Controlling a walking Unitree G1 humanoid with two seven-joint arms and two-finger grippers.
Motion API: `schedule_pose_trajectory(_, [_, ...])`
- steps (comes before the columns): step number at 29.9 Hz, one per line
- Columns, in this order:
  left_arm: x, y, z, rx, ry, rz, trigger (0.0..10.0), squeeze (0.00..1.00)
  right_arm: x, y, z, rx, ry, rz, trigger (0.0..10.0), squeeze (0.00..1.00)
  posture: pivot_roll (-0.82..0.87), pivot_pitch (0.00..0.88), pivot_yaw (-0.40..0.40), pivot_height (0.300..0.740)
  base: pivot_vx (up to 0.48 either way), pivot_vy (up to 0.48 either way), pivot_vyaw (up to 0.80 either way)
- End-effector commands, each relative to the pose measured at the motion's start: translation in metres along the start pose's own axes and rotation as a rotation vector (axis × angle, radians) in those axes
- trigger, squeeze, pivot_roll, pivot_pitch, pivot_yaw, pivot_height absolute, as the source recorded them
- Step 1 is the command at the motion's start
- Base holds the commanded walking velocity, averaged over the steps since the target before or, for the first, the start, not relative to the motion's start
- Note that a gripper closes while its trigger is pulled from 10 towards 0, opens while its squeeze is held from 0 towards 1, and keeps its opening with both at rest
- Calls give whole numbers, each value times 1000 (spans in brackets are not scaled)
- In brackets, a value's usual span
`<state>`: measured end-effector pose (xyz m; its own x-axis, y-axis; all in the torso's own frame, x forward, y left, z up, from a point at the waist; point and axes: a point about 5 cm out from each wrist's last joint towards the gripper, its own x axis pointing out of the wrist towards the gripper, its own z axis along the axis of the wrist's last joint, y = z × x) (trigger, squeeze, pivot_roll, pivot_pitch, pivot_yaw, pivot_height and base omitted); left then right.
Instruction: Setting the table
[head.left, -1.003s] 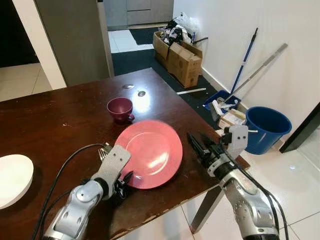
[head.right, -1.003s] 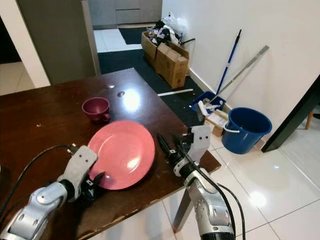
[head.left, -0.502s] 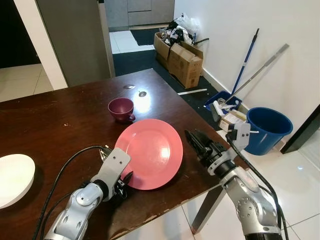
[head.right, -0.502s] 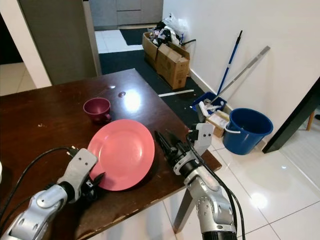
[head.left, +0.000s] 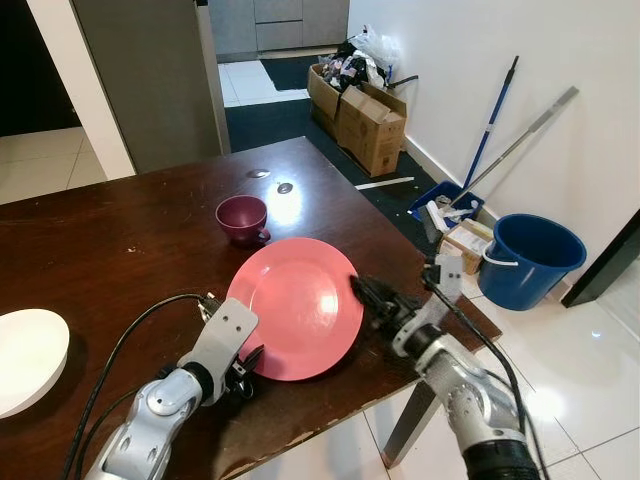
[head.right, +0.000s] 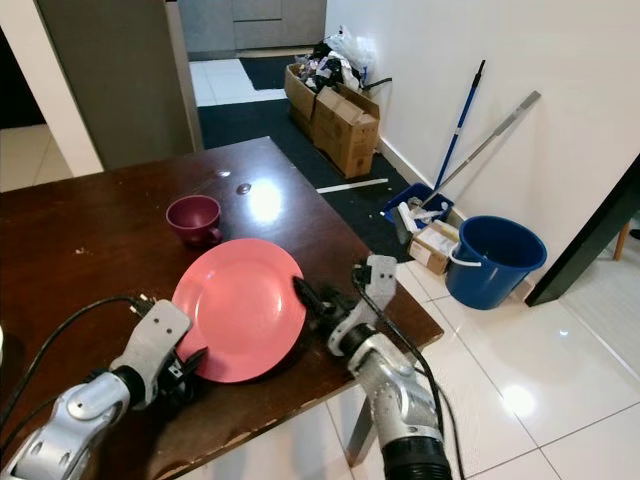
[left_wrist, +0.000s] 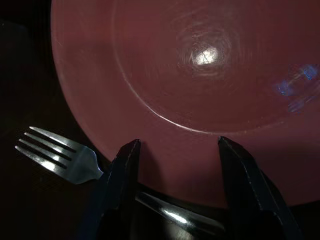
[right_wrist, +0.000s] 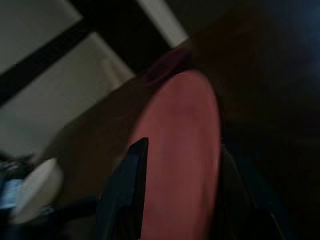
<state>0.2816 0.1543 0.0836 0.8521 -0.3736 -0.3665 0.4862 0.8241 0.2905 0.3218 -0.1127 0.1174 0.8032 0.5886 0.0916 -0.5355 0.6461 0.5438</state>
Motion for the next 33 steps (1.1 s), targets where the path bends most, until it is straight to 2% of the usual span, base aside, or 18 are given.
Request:
schedule_pose_trajectory(1, [-6,-3,-24,-12,108,-14,10000,0,2,1,-5,43,34,39,10000,0,83,22,78,740,0,0,0])
schedule_pose_trajectory(6, [-7,-2,-23,-14,105,-7,10000,0,5,-1,-23,116,126,72,10000,0,90,28,75,740,0,0,0])
schedule_pose_trajectory(10, [-8,-2,-23,-15,105,-7,10000,0,6,-1,-32,122,172,83,10000,0,89,29,75,740,0,0,0])
schedule_pose_trajectory(11, [-8,-3,-23,-15,104,-7,10000,0,6,-1,-35,115,184,90,9216,0,87,28,75,740,0,0,0])
schedule_pose_trajectory(12, [-8,-3,-22,-16,103,-8,10000,0,6,0,-37,113,191,96,1176,0,87,28,75,740,0,0,0])
schedule_pose_trajectory(13, [-7,-4,-22,-17,102,-8,10000,0,6,1,-37,116,193,106,0,0,86,28,74,740,0,0,0])
schedule_pose_trajectory(23, [-5,-6,-21,-20,99,-16,10000,0,6,4,-27,163,131,164,0,0,69,26,76,740,0,0,0])
schedule_pose_trajectory(30, [-3,-7,-18,-21,78,-15,10000,0,4,2,-23,177,98,156,0,0,63,22,75,740,0,0,0])
schedule_pose_trajectory(32, [-3,-4,-8,-37,12,-2,10000,0,4,1,-20,172,78,150,0,0,59,22,75,740,0,0,0])
schedule_pose_trajectory(33, [-5,1,6,-64,-66,4,10000,0,4,2,-18,169,62,146,0,0,57,23,75,740,0,0,0])
